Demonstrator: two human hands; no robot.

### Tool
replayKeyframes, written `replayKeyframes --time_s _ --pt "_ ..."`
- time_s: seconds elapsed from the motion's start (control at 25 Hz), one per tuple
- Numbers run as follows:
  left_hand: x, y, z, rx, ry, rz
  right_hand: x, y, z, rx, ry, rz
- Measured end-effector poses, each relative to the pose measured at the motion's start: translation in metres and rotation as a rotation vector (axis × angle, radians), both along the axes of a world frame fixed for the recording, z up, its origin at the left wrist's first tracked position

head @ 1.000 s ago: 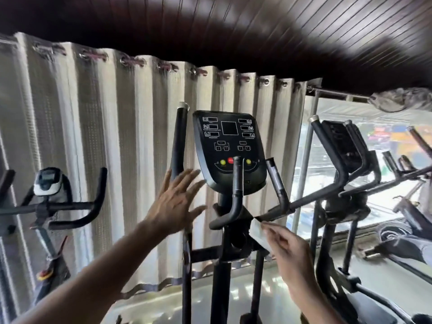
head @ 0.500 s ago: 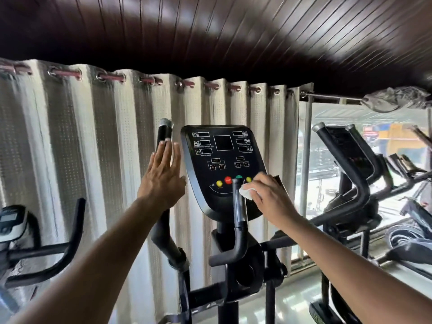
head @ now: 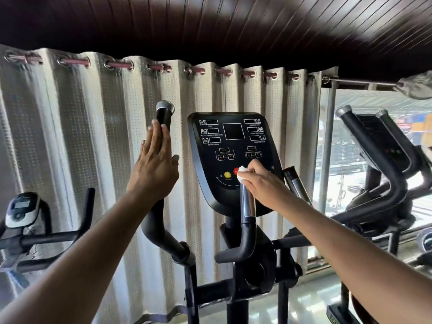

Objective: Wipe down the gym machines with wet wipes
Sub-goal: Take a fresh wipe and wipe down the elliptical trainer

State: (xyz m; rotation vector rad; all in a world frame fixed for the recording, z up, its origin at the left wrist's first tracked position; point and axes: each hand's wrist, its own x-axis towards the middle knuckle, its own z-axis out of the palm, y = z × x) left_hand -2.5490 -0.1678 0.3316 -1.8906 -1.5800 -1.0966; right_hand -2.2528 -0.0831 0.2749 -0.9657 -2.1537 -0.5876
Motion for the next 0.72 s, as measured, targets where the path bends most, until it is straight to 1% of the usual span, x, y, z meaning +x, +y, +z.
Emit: replayKeyframes --time_s 0.08,0.2,0.28,0.32,0.36,0.44,0.52,0.56,0.64,0.72 --pt "0.000 -0.001 0.000 -0.014 -0.031 -0.012 -0.004 -0.001 0.004 -0.004 -0.049 -0.034" --pt "0.000 -0.006 0.000 -0.056 -0.067 -0.029 -0.001 -0.005 -0.007 -0.036 -0.280 -0.040" --pt "0.001 -0.007 -0.002 -0.061 -0.027 -0.002 0.012 -0.014 -0.013 -0.068 -0.441 -0.012" --pt "0.001 -0.006 -0.003 -0.047 0.005 0.032 0.016 -0.016 -0.014 -0.088 -0.470 -0.010" --pt "0.001 -0.006 -0.004 -0.031 0.034 0.061 0.017 -0.016 -0.010 -0.103 -0.460 -0.015" --pt "0.000 -0.003 -0.006 -0.009 0.064 0.088 0.009 -0.008 0.005 -0.074 -0.366 -0.053" --pt "-0.002 -0.002 -0.007 -0.005 0.048 0.073 -0.008 0.001 0.019 -0.054 -0.256 -0.138" --pt "-0.004 -0.001 -0.006 -0.007 0.021 0.053 -0.014 0.003 0.022 -0.058 -0.253 -0.165" --pt "-0.006 -0.002 -0.005 -0.023 -0.030 0.008 -0.012 -0.003 0.008 -0.087 -0.368 -0.122" --pt "-0.006 -0.002 -0.005 -0.041 -0.020 0.001 0.002 -0.023 -0.023 -0.157 -0.495 0.015"
